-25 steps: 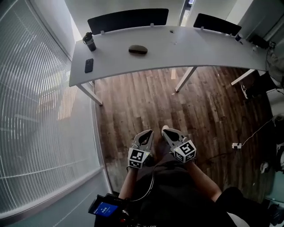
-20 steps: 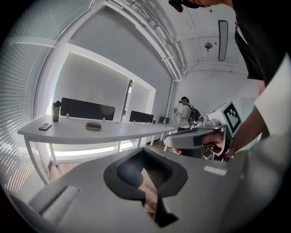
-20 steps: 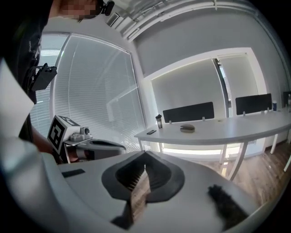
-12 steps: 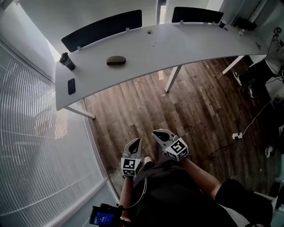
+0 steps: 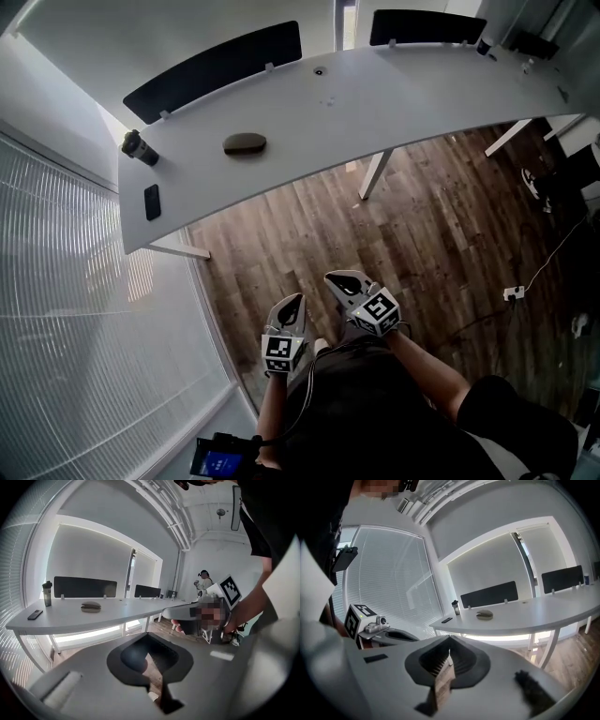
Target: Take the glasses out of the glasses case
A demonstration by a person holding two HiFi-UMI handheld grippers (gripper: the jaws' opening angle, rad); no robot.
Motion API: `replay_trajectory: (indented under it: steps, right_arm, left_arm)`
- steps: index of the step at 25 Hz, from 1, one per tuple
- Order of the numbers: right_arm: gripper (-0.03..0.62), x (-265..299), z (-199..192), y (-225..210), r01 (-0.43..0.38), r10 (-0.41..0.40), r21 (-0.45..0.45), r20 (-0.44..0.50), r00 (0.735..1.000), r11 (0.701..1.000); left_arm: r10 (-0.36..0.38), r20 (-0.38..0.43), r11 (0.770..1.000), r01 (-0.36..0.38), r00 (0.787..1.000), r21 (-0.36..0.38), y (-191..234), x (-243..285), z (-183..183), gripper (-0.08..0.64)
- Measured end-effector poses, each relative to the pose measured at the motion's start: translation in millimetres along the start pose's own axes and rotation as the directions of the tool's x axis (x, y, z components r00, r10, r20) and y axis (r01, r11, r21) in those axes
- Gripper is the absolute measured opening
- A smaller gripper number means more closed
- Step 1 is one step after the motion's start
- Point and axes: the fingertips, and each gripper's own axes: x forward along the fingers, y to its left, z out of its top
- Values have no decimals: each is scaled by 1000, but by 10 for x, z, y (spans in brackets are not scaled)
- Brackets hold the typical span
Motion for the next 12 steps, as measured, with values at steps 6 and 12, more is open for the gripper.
replay_trajectory:
  steps: [6,12]
  right_arm:
    - [8,53,225,-574,-21,21,1,-9,1000,1000]
    - [8,98,501,-1295,4,-4,21,2,1000,1000]
  left_arm:
    - [16,-10,1000,-16,1000,-3,102,546,350,0]
    - [25,-25,1000,-25,999,-13,147,1064,637,2]
